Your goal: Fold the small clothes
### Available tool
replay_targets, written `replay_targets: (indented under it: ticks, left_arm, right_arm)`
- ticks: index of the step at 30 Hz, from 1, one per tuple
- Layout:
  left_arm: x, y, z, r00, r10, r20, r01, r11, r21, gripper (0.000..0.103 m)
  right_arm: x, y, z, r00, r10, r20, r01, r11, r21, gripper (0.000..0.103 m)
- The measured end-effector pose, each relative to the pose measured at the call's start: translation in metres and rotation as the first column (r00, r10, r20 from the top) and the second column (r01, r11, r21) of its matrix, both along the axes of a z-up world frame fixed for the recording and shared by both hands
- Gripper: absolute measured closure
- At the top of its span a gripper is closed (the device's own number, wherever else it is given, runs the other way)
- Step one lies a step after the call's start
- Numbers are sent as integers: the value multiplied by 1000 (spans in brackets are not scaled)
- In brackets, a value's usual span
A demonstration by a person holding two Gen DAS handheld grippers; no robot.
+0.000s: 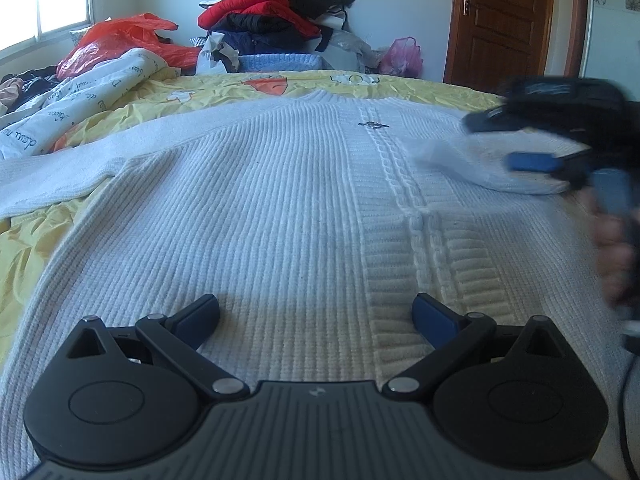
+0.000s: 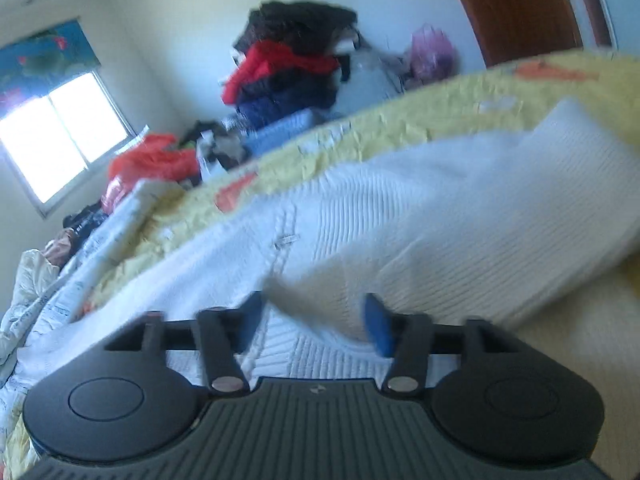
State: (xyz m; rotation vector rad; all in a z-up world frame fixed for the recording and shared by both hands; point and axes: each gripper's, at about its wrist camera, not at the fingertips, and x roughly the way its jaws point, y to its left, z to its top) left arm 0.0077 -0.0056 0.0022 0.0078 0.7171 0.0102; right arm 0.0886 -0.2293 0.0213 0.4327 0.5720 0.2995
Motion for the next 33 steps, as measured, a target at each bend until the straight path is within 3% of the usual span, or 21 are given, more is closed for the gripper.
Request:
replay_targets:
  ticks: [3, 6, 8, 10, 11, 13, 15, 17, 18, 19, 20, 21, 23, 29, 33]
  left_arm:
    - [5, 1, 6, 999, 31, -16, -32, 999, -22, 0]
    - [20, 8, 30, 1000, 6, 27, -1, 984, -177, 0]
    - [41, 14, 46, 996, -60, 73, 82, 927, -366, 0]
    - [76, 19, 47, 989, -136, 59, 146, 810, -567, 0]
    - [94, 20, 44, 989, -146, 35, 136, 764, -631, 0]
    - [127, 17, 34, 991, -133, -24, 81, 728, -680, 1]
    - [152, 12, 22, 989, -122, -88, 24, 706, -708, 11]
    - [168, 6, 10, 977, -172, -129, 15, 653, -758, 30]
    - [173, 2, 5, 972, -183, -145, 9, 649, -761, 43]
    - [176, -3, 1, 971, -175, -164, -5, 671, -742, 46]
    - [178, -7, -2, 970, -165, -177, -15, 689, -725, 56]
    - [180, -7, -6, 972, -158, -176, -17, 695, -719, 62]
    - [183, -7, -9, 973, -145, -182, -25, 714, -700, 85]
    - [183, -5, -3, 971, -148, -190, -22, 733, -680, 89]
    - [174, 4, 3, 962, -182, -205, -23, 692, -721, 88]
  right_arm:
    - [-32, -17, 9, 998, 22, 62, -23, 1000, 7, 33]
    - [-50, -33, 3, 998, 14, 53, -11, 998, -58, 32]
    - [-58, -44, -9, 999, 2, 32, 0, 997, -74, 32]
    - [-56, -55, -22, 999, -31, -7, 31, 999, -13, 33]
    - [-57, -61, -25, 999, -41, -13, 41, 998, 38, 33]
    - [-58, -66, -28, 999, -54, -6, 54, 996, 75, 32]
    - [-58, -65, -29, 999, -52, -6, 52, 996, 79, 31]
    - [-56, -61, -29, 999, -43, -1, 43, 996, 76, 29]
    - [-56, -60, -29, 999, -40, 0, 40, 996, 77, 29]
    - [-57, -61, -29, 999, -39, -1, 39, 996, 82, 29]
    - [-57, -62, -29, 999, -37, -1, 37, 995, 87, 28]
    - [-57, -63, -29, 999, -34, -2, 34, 995, 94, 27]
    - [-56, -63, -28, 1000, -27, -1, 27, 994, 102, 25]
    - [-55, -60, -27, 1000, -20, -1, 20, 994, 104, 23]
    - [-55, -60, -26, 1000, -19, -1, 19, 995, 102, 23]
